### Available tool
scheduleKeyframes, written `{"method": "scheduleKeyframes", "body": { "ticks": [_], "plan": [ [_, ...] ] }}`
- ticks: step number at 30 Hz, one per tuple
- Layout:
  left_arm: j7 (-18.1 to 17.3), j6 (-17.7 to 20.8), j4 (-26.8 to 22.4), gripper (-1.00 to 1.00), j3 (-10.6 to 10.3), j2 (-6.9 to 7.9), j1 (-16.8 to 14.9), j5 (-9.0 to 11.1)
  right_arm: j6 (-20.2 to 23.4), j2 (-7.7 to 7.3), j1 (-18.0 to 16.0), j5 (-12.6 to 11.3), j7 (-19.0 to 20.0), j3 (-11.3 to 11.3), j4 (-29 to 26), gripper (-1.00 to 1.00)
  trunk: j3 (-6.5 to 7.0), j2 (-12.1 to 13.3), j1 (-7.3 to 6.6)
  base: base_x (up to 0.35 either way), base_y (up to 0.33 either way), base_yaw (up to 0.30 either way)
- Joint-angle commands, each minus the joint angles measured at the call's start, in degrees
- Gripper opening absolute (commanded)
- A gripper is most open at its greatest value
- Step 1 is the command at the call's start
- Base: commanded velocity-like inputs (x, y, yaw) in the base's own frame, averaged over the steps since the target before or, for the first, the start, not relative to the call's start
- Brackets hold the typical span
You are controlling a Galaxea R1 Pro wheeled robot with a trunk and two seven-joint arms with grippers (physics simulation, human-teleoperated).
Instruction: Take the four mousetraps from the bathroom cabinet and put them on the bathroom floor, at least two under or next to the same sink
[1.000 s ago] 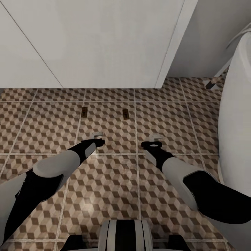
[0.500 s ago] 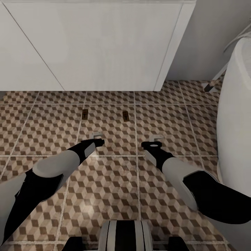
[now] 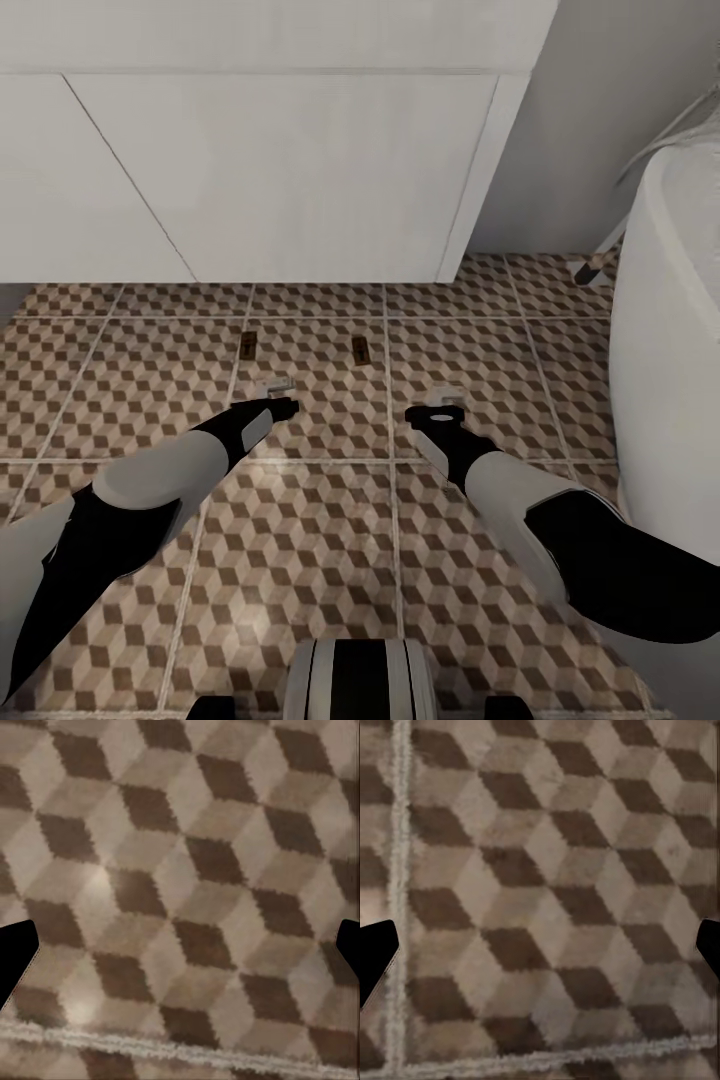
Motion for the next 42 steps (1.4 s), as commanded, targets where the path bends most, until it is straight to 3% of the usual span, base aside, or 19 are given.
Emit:
{"method": "scheduleKeyframes", "body": {
  "ticks": [1,42],
  "plan": [
    [0.1,0.3,0.1,1.00,-0.5,-0.03,0.0,0.5,0.4,0.00,0.0,-0.3,-0.3,0.5,-0.1,1.00,0.20,0.0,-0.03,0.000,0.000,0.000],
    [0.1,0.3,0.1,1.00,-0.5,0.00,0.0,0.5,0.4,0.00,0.0,-0.3,-0.3,0.5,-0.1,1.00,9.28,0.6,-1.09,0.000,0.000,0.000]
  ]
}}
